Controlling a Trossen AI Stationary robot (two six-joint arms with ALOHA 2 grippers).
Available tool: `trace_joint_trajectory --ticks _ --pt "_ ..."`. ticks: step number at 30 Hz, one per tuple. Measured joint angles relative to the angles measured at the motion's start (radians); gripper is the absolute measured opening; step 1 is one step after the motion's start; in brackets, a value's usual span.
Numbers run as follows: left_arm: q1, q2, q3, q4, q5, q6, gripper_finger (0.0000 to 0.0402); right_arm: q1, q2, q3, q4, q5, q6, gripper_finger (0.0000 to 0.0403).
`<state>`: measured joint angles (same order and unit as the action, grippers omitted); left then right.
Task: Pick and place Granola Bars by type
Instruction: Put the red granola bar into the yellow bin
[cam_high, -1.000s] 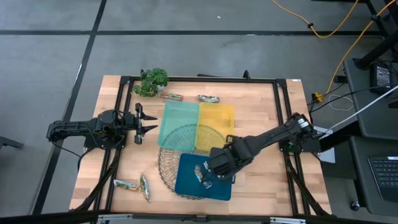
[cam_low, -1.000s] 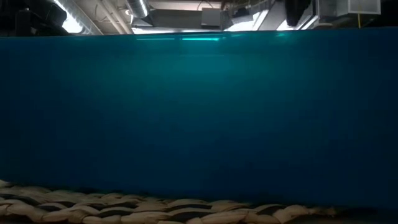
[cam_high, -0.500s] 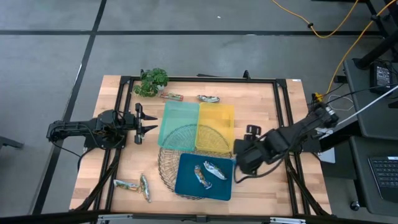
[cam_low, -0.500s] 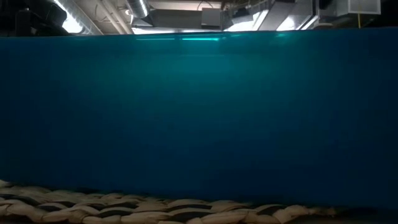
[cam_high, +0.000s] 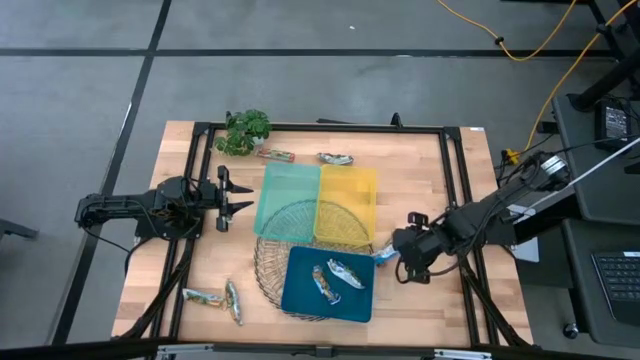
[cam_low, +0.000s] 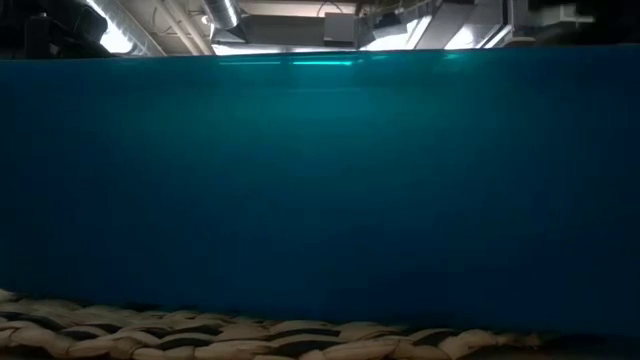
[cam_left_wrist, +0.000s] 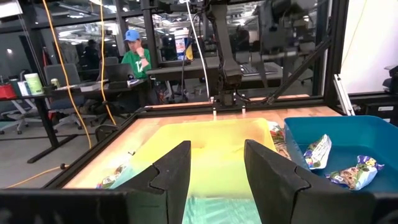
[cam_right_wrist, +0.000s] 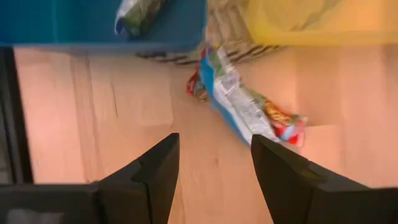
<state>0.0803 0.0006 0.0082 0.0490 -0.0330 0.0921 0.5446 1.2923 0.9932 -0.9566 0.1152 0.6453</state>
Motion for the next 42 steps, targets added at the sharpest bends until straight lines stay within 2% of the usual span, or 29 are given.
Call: trace_joint_trajectory --ticks 7,12,18,22,31,42 --pt "0.0 0.0 0.0 0.0 0.0 0.0 0.0143 -0.004 0.0 -0.176 0.19 -0.085 -0.052 0.0202" --pt "0.0 0.0 0.0 0.0 0.0 0.0 0.0143 -0.034 0.0 -0.227 0.253 -0.072 -0.087 0.0202" --pt "0.0 0.0 0.0 0.0 0.0 0.0 0.0143 -0.093 0.0 -0.229 0.268 -0.004 -0.158 0.0202" --pt "0.0 0.0 0.0 0.0 0.0 0.0 0.0143 -0.133 0.012 -0.229 0.302 -0.011 -0.198 0.021" --pt "0.0 0.0 0.0 0.0 0.0 0.0 0.0143 -0.17 0.086 -0.229 0.312 -0.012 -0.263 0.0263" --pt "0.0 0.0 0.0 0.0 0.0 0.0 0.0143 -0.17 0.156 -0.229 0.307 -0.065 -0.264 0.0268"
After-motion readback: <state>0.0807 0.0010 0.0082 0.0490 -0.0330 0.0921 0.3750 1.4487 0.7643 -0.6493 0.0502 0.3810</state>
